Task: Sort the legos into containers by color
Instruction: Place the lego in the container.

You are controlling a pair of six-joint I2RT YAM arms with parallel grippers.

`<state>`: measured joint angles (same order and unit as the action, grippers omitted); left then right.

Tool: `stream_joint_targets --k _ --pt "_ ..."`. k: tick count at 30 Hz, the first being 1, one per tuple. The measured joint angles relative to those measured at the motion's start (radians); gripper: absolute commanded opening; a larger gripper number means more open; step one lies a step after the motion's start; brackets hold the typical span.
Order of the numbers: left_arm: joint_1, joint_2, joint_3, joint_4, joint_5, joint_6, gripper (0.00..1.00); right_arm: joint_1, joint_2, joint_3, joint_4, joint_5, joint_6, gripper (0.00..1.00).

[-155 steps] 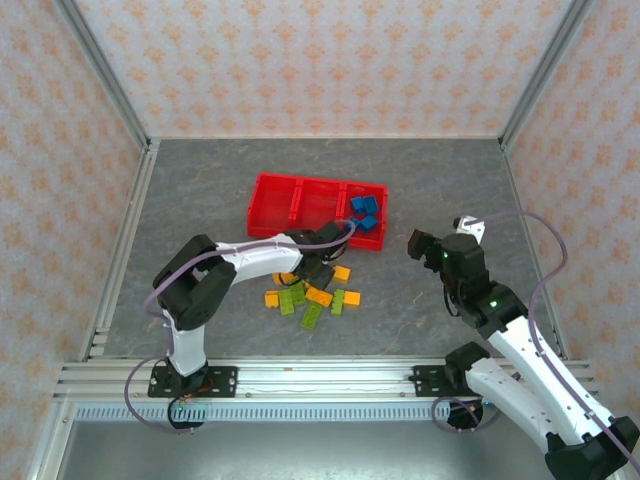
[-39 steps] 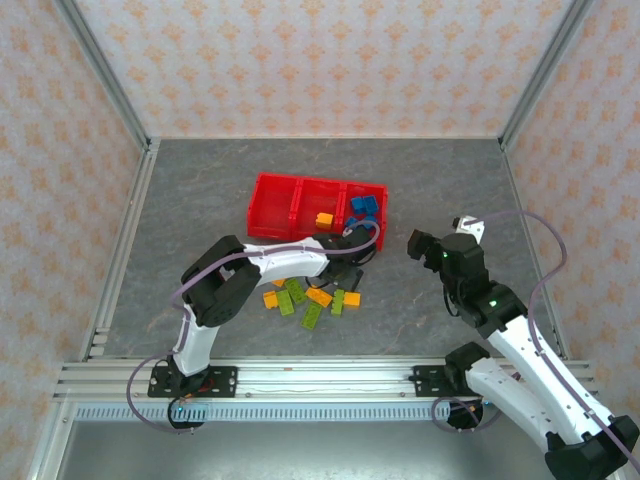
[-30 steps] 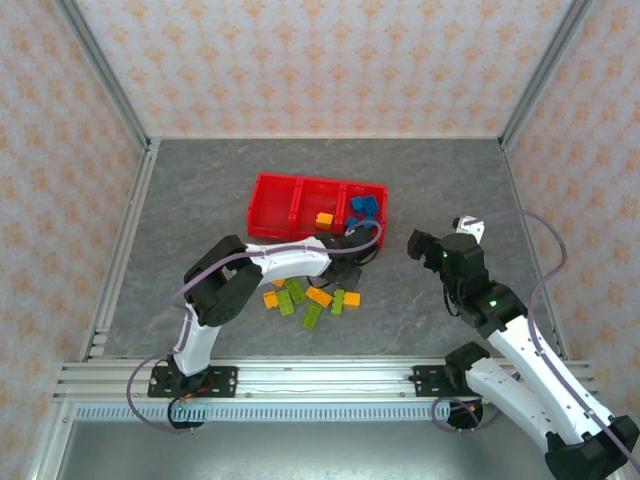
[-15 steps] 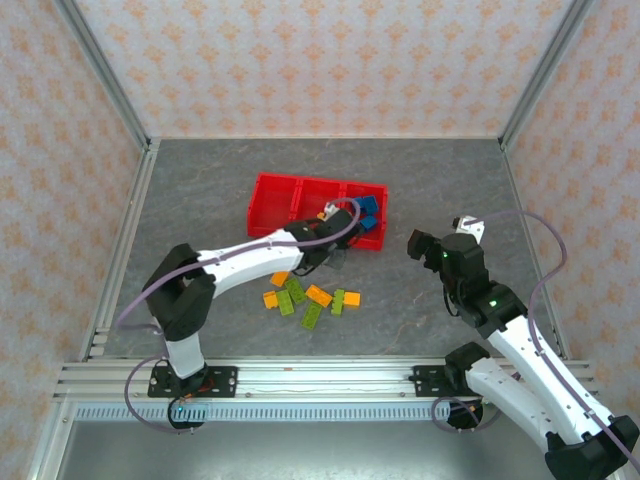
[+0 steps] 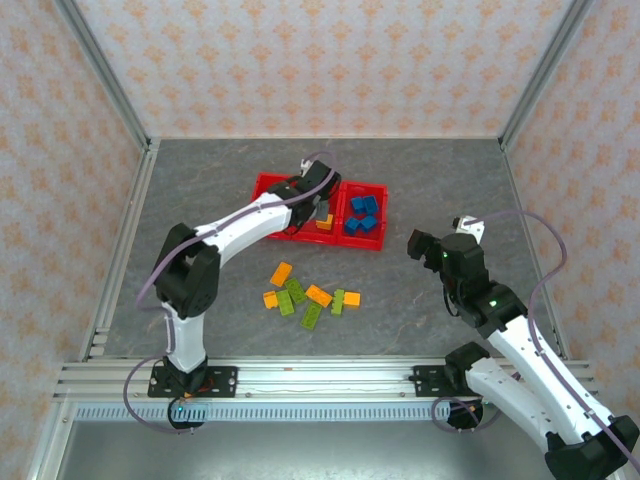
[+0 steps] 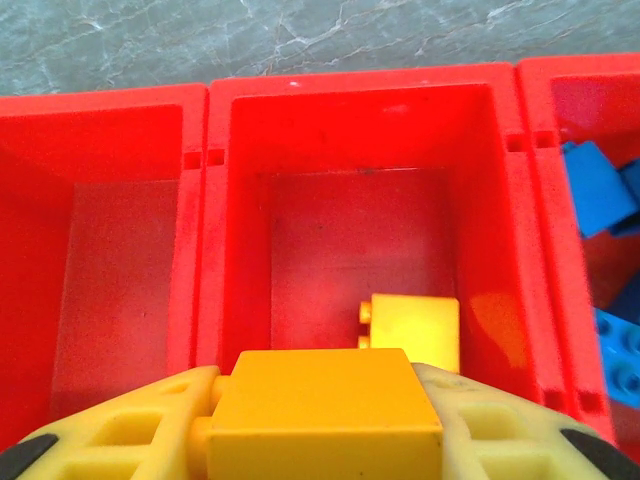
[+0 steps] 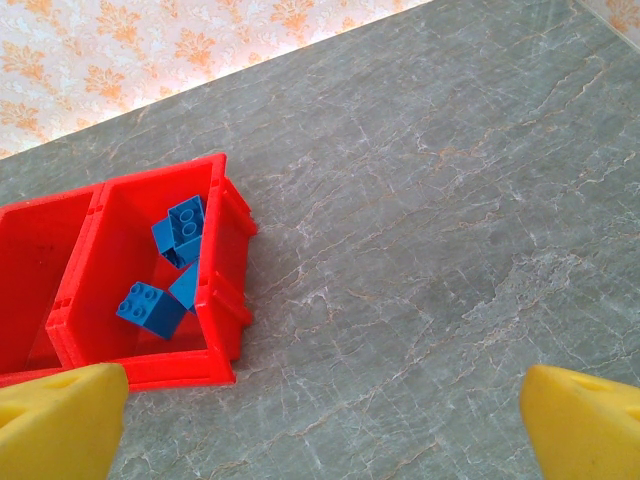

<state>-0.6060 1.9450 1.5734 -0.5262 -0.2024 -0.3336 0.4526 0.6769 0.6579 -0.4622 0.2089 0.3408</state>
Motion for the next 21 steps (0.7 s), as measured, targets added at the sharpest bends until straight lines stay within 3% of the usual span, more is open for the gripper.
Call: stream_joint_targets --k 6,14,21 --pt "0.026 0.105 0.030 0.036 -0.002 0.021 0.46 0.000 0.000 0.000 0.000 0.000 0.000 1.00" --pt "0.039 0.138 0.069 0.093 0.011 0.022 0.78 0.000 0.013 0.000 0.000 0.000 0.001 1.00" --pt "0.044 0.122 0.039 0.154 0.033 0.021 0.88 0.000 0.020 0.000 0.000 0.000 0.008 1.00"
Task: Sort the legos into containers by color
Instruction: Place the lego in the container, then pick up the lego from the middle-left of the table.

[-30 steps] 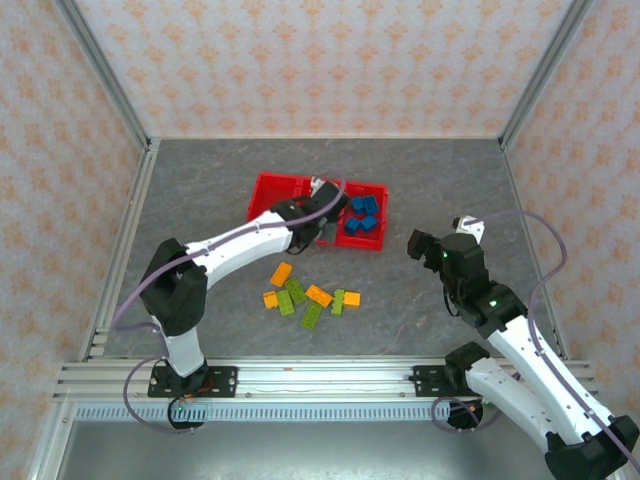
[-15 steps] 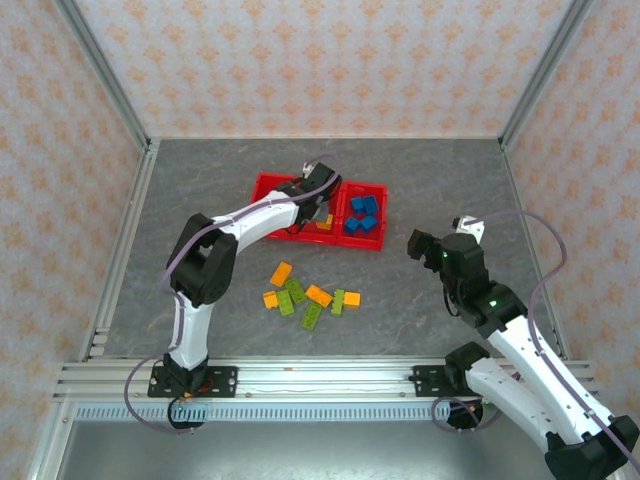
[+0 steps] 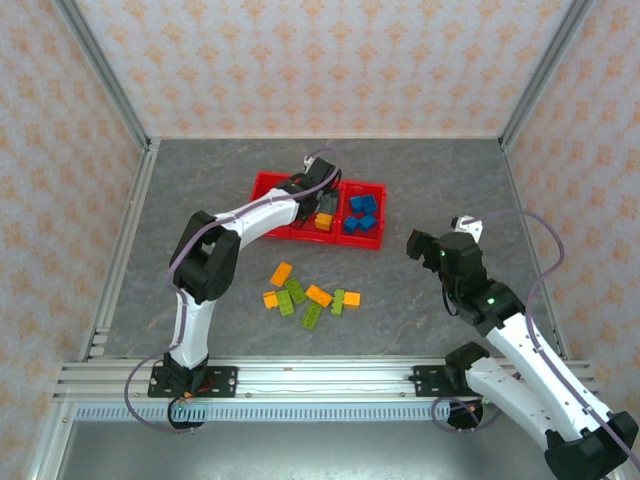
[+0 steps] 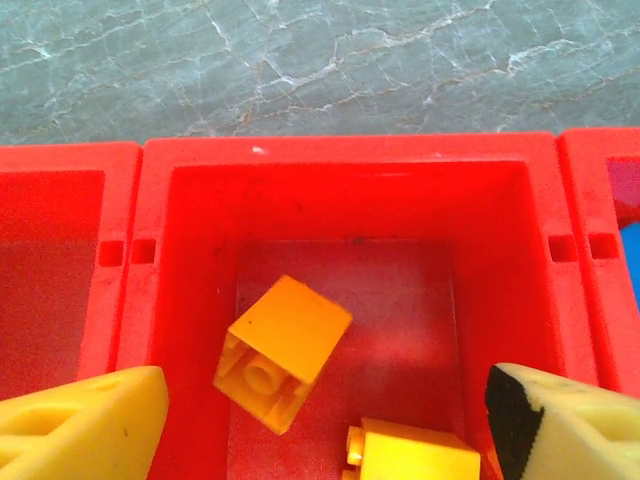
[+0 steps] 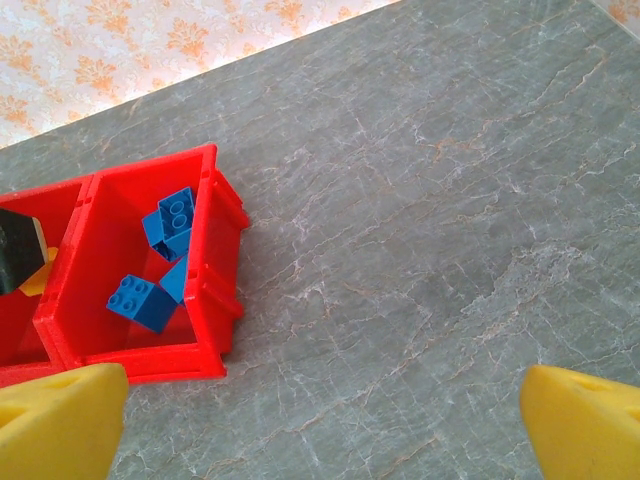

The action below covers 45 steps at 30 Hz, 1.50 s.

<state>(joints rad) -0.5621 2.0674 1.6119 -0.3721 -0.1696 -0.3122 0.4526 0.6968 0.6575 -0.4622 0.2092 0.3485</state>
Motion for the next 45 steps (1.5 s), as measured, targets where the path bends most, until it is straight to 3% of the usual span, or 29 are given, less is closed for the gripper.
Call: stream_joint_targets --k 6,11,20,29,33,38,45 --pt "-0.004 -0.119 -0.084 0.006 0.036 0.000 0.99 0.000 0.000 0.000 0.000 0.000 0.000 1.00" --pt "-0.044 -0.260 -0.113 0.002 0.029 -0.001 0.99 0.000 0.000 0.000 0.000 0.000 0.000 1.00" --pt "-0.229 -0.394 -0.280 -0.024 0.021 -0.027 0.95 0.000 0.000 0.000 0.000 0.000 0.000 1.00" --pt "-0.417 -0.418 -0.398 -0.077 0.068 -0.008 0.89 0.000 0.002 0.000 0.000 -0.001 0.000 1.00" --pt "-0.510 -0.394 -0.394 -0.103 0.079 0.092 0.88 0.000 0.003 0.000 0.000 -0.001 0.000 1.00" --pt "-0.606 -0.334 -0.359 -0.181 0.085 0.322 0.92 0.000 0.003 0.000 0.000 -0.001 0.000 1.00" --pt "-0.583 -0.342 -0.338 -0.221 0.148 0.635 0.99 0.000 0.002 0.000 0.000 0.000 0.000 1.00"
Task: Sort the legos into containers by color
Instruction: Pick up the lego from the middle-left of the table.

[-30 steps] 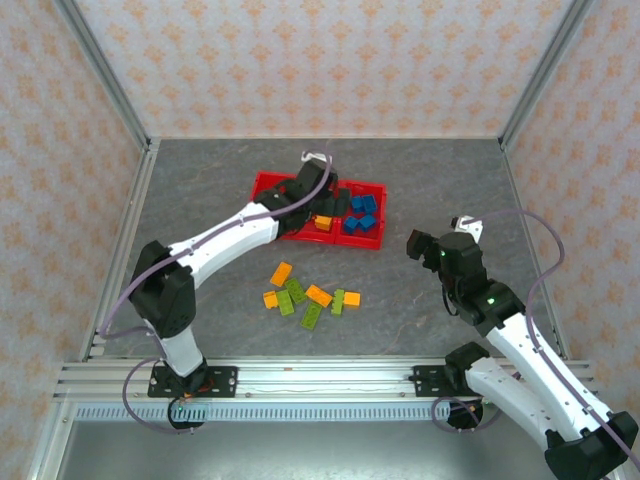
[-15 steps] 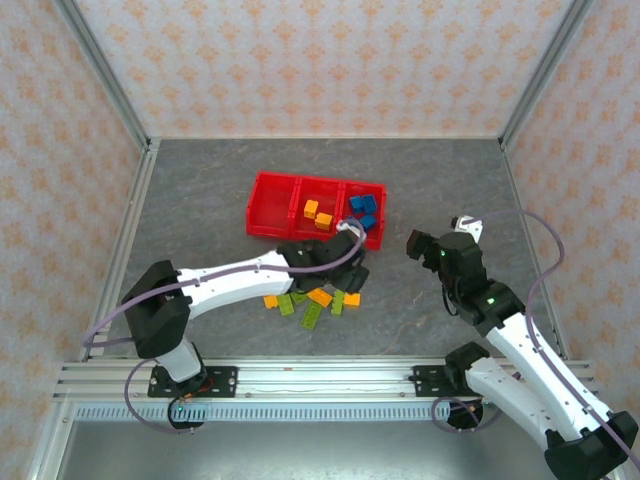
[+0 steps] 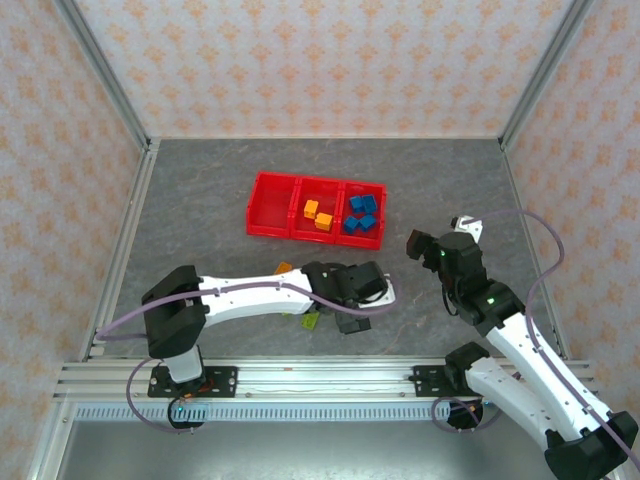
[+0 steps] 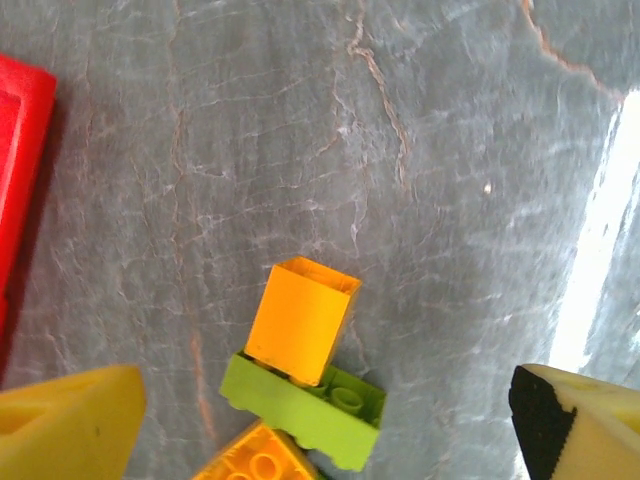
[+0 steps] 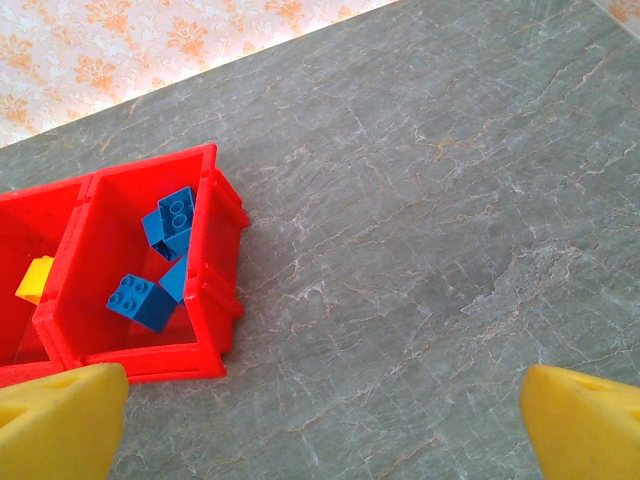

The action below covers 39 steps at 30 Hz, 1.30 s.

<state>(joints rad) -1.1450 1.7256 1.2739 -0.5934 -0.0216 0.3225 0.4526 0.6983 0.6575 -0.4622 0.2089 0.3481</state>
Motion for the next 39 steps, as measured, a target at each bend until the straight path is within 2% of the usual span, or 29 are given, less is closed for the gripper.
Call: stream_joint_targets --k 8,16,27,39 --pt "0.096 -0.115 -0.090 0.014 0.101 0.265 0.99 0.000 -0.003 0.000 0.000 0.000 0.000 1.00" --pt "0.098 -0.077 -0.095 0.022 0.170 0.429 0.95 0.000 -0.028 0.000 0.000 0.000 0.000 1.00" --pt "0.101 0.124 0.062 -0.023 0.228 0.468 0.88 0.000 -0.028 -0.001 0.000 0.000 0.000 1.00" --pt "0.126 0.205 0.093 -0.055 0.228 0.472 0.78 0.000 -0.028 -0.005 0.000 -0.001 0.000 1.00"
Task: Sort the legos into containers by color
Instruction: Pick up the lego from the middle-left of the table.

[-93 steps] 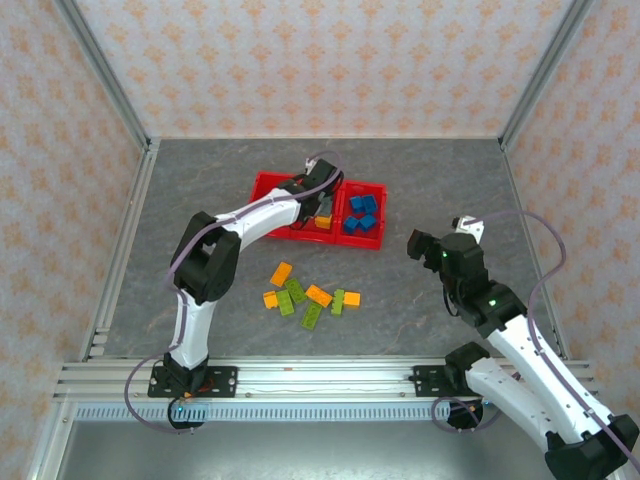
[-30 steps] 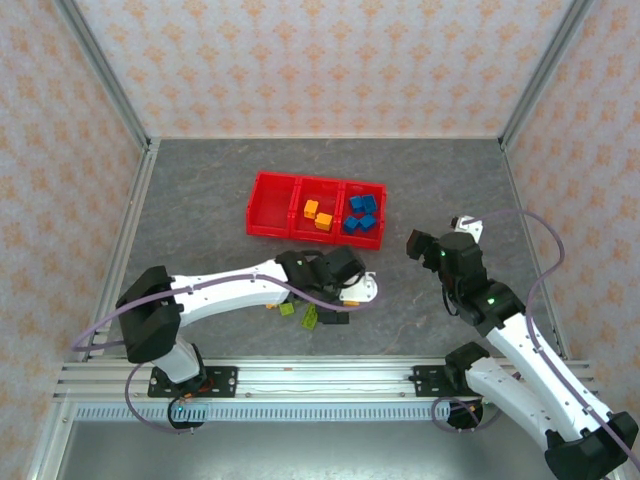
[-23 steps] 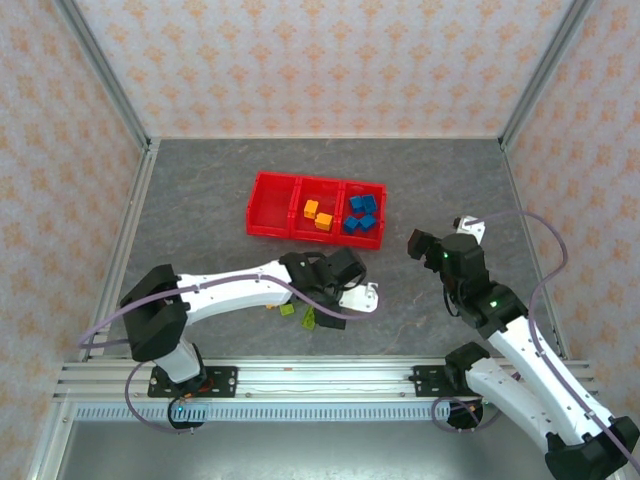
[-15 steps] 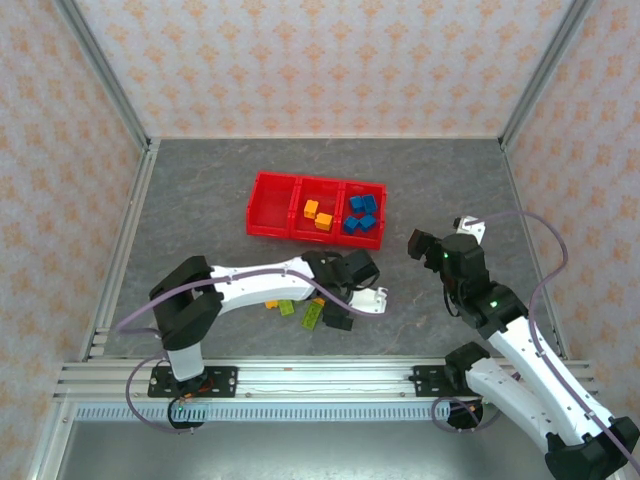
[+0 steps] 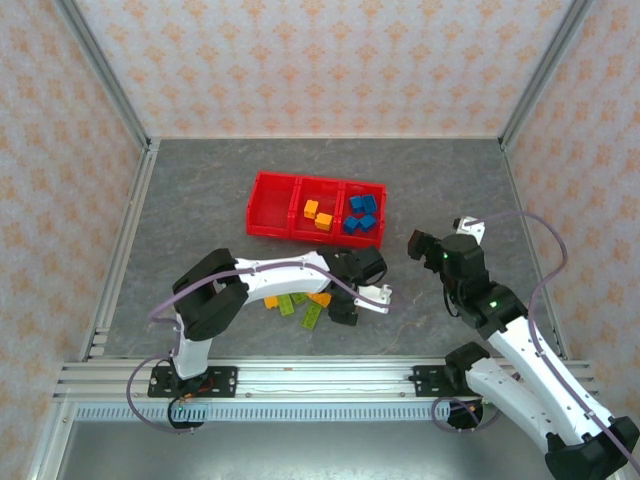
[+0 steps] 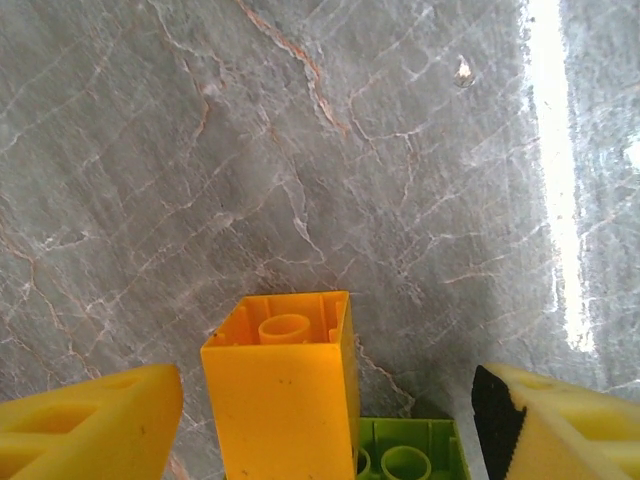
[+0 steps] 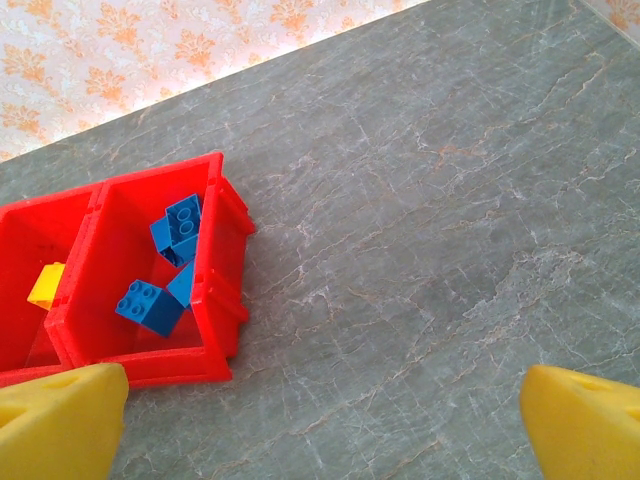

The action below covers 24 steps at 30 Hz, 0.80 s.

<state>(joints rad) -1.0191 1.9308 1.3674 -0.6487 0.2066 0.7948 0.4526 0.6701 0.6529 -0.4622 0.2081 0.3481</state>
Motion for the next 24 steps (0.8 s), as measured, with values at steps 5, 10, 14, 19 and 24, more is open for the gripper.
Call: stream_joint_targets --k 5,10,14,19,24 --pt "0.003 0.000 0.000 0.000 0.000 0.000 0.67 0.000 0.000 -0.001 0.000 0.000 0.000 1.00" --pt "0.009 0.021 0.004 0.025 -0.002 -0.014 0.59 0.000 0.000 -0.001 0.000 0.000 0.000 1.00" --pt "0.012 0.032 0.003 0.056 -0.005 -0.028 0.55 0.000 0.000 -0.001 0.000 0.000 0.000 1.00" --pt "0.012 0.033 -0.006 0.095 -0.021 -0.039 0.53 0.000 0.000 -0.001 0.000 0.000 0.000 1.00" --pt "0.012 0.033 -0.024 0.134 -0.035 -0.047 0.49 0.000 0.000 -0.001 0.000 0.000 0.000 1.00"
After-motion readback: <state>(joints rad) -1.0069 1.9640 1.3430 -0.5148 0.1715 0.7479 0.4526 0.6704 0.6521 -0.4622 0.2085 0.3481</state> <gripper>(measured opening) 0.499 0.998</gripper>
